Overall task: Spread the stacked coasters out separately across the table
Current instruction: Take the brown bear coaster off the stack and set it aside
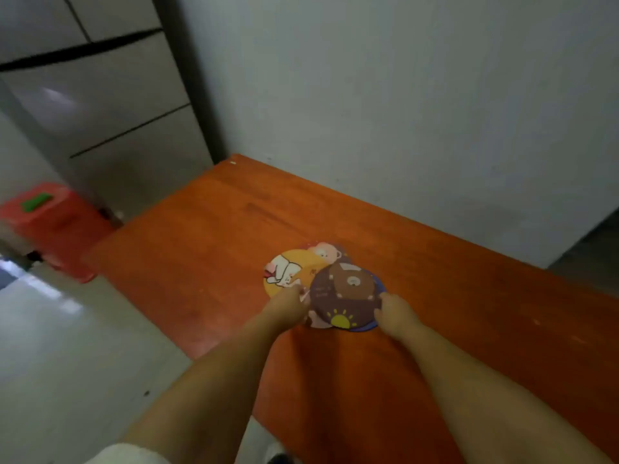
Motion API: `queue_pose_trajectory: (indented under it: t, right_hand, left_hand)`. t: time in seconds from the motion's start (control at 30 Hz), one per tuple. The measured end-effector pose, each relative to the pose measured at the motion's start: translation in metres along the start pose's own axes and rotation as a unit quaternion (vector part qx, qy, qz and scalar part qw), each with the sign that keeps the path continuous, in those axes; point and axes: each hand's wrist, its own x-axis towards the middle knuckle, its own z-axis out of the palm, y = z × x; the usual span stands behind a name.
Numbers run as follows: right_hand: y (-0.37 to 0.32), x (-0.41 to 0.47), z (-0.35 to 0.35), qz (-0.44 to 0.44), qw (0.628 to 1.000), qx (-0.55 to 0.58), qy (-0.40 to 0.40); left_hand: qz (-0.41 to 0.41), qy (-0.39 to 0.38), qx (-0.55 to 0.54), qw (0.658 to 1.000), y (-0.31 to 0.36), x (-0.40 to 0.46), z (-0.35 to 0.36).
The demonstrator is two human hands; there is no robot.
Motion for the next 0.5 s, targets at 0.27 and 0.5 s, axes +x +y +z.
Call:
queue_pose_trajectory:
  t: [0.27, 0.5]
  right_hand:
    - [-0.007, 0.047, 0.005, 0.159, 0.969, 0.179, 0.054]
    - [-0.007, 0.064, 0.000, 0.214, 0.927, 0.307, 0.003]
  left_hand:
    - [-0.050, 0.005, -0.032, 0.998, 0.014, 0.080, 0.012]
    - [-0.085, -0.006, -0.083, 0.993, 0.001, 0.099, 0.010]
